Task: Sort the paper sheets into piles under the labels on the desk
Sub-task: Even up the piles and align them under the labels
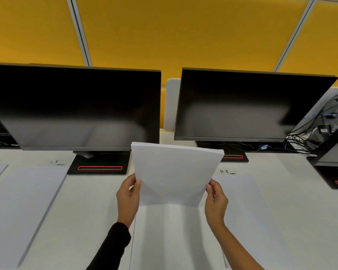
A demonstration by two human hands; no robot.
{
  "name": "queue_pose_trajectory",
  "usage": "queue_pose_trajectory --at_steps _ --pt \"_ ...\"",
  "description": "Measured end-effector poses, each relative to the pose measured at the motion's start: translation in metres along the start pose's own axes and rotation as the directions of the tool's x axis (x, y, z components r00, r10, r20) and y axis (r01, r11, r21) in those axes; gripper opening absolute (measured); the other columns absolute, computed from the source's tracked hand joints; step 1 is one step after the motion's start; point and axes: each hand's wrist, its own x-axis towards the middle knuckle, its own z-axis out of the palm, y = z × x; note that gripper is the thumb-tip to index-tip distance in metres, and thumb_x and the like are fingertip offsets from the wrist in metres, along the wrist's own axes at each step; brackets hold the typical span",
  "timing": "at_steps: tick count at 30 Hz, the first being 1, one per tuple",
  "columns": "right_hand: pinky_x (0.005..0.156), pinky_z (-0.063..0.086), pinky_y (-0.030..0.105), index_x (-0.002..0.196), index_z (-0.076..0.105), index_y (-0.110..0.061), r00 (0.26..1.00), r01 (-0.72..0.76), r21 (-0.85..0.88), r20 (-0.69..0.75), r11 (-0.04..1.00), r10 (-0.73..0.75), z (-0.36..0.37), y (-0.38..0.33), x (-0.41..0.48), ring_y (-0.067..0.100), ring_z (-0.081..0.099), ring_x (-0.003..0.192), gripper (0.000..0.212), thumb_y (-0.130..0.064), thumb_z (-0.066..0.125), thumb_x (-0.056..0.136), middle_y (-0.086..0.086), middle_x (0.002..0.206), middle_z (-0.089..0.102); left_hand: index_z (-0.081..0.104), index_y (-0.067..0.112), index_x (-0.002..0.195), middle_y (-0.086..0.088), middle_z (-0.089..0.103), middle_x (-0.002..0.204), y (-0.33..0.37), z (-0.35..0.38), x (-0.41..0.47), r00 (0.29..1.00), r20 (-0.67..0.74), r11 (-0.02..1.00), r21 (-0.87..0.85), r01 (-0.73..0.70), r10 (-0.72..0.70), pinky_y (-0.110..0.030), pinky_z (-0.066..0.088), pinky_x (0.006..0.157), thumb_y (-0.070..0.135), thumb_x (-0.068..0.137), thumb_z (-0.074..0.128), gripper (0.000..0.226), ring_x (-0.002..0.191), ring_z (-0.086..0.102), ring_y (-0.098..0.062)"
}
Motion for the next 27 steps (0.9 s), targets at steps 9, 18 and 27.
queue_pose_trajectory --at_steps 9,18,27 --pt "0.078 0.045 -0.002 0.111 0.065 -0.005 0.999 -0.039 -0.037 0.029 0.999 0.04 -0.002 0.013 0.0 0.0 0.063 0.09 0.025 0.0 0.049 0.093 -0.011 0.094 0.066 0.057 0.001 0.125 0.004 0.058 0.107 -0.01 -0.005 -0.001 0.998 -0.034 0.996 0.081 0.047 -0.045 0.007 0.04 0.066 0.003 0.093 0.051 0.032 0.099 0.053 -0.012" --pt "0.094 0.048 0.026 0.112 0.065 -0.001 0.998 -0.061 -0.025 0.014 0.998 0.062 0.0 0.01 0.003 0.018 0.062 0.097 0.024 -0.001 0.052 0.092 0.0 0.103 0.066 0.055 -0.004 0.125 0.001 0.058 0.114 -0.006 -0.002 -0.007 0.997 -0.061 0.995 0.077 0.056 -0.051 -0.003 0.035 0.087 0.002 0.094 0.049 0.032 0.103 0.052 -0.01" --pt "0.08 0.051 0.024 0.088 0.068 -0.009 0.993 -0.043 -0.14 0.099 0.989 0.058 -0.01 0.003 0.013 0.011 0.062 0.075 0.018 0.002 0.054 0.09 0.001 0.081 0.066 0.061 -0.005 0.119 -0.018 0.067 0.114 -0.003 -0.005 0.004 0.998 -0.048 0.969 0.243 0.049 -0.038 -0.022 0.042 0.092 0.002 0.093 0.053 0.028 0.103 0.064 -0.03"
